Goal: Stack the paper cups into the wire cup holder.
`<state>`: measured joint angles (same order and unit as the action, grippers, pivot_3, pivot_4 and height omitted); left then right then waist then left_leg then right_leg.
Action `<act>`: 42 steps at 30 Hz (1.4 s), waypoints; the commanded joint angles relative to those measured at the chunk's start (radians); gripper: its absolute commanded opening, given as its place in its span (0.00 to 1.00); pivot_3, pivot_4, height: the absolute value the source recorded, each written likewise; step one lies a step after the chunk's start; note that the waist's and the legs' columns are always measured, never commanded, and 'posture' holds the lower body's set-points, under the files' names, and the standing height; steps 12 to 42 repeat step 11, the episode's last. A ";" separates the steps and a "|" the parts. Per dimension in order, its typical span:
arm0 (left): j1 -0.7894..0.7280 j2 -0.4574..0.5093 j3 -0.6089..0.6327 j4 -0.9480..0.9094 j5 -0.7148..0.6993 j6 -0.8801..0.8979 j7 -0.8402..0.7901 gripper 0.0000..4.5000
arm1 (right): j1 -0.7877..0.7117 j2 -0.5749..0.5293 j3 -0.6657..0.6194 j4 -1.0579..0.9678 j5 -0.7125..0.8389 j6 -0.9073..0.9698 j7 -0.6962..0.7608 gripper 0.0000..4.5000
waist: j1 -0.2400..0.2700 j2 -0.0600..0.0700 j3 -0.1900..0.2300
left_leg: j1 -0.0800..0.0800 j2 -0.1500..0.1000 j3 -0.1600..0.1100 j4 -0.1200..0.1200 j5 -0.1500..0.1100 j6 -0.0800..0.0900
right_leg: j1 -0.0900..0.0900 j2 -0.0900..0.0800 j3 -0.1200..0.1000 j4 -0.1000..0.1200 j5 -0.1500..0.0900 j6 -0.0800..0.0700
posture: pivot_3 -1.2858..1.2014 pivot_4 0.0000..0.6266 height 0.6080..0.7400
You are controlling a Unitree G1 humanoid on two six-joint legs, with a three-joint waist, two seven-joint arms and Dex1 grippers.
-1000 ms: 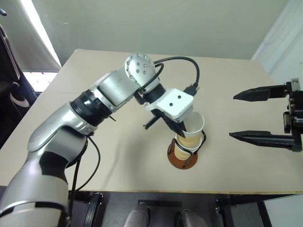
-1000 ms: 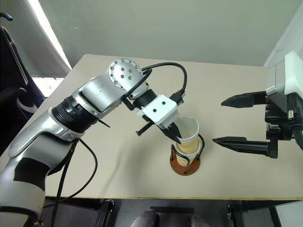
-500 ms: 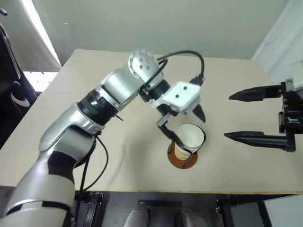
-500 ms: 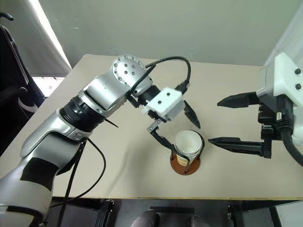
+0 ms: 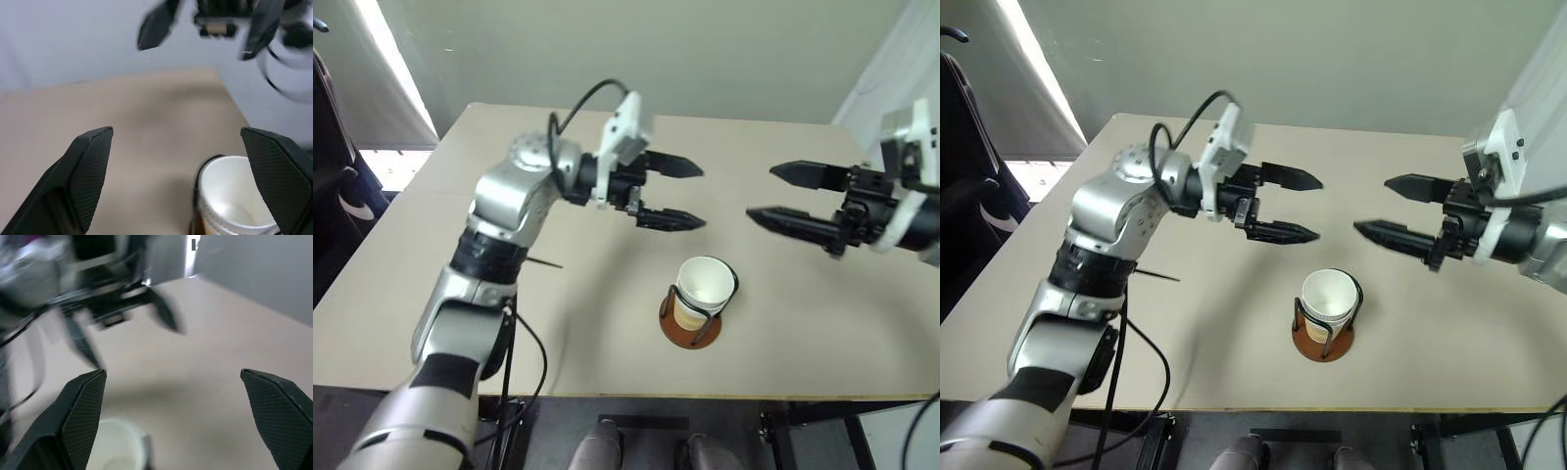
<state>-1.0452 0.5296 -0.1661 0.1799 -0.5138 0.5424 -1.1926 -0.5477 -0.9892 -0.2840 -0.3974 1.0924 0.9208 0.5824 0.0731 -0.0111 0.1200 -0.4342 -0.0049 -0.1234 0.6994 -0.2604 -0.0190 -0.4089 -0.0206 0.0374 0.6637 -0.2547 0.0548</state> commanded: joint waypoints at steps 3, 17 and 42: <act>0.120 0.001 0.156 -0.058 0.028 0.042 0.252 0.99 | 0.012 0.122 0.018 0.153 -0.204 -0.131 -0.087 1.00 | 0.000 0.000 0.000 | 0.002 0.000 0.000 0.000 0.000 0.000 | 0.001 0.000 0.000 0.001 0.000 0.000 | 0.52 0.24 1.00; 0.312 -0.010 0.306 -0.090 0.078 -0.002 0.506 0.99 | 0.012 0.294 0.013 0.369 -0.436 -0.302 -0.178 1.00 | -0.004 0.000 0.000 | 0.006 0.000 0.001 -0.002 0.001 0.000 | 0.004 0.000 0.001 0.000 0.001 -0.002 | 0.52 0.24 1.00; 0.312 -0.010 0.306 -0.090 0.078 -0.002 0.506 0.99 | 0.012 0.294 0.013 0.369 -0.436 -0.302 -0.178 1.00 | -0.004 0.000 0.000 | 0.006 0.000 0.001 -0.002 0.001 0.000 | 0.004 0.000 0.001 0.000 0.001 -0.002 | 0.52 0.24 1.00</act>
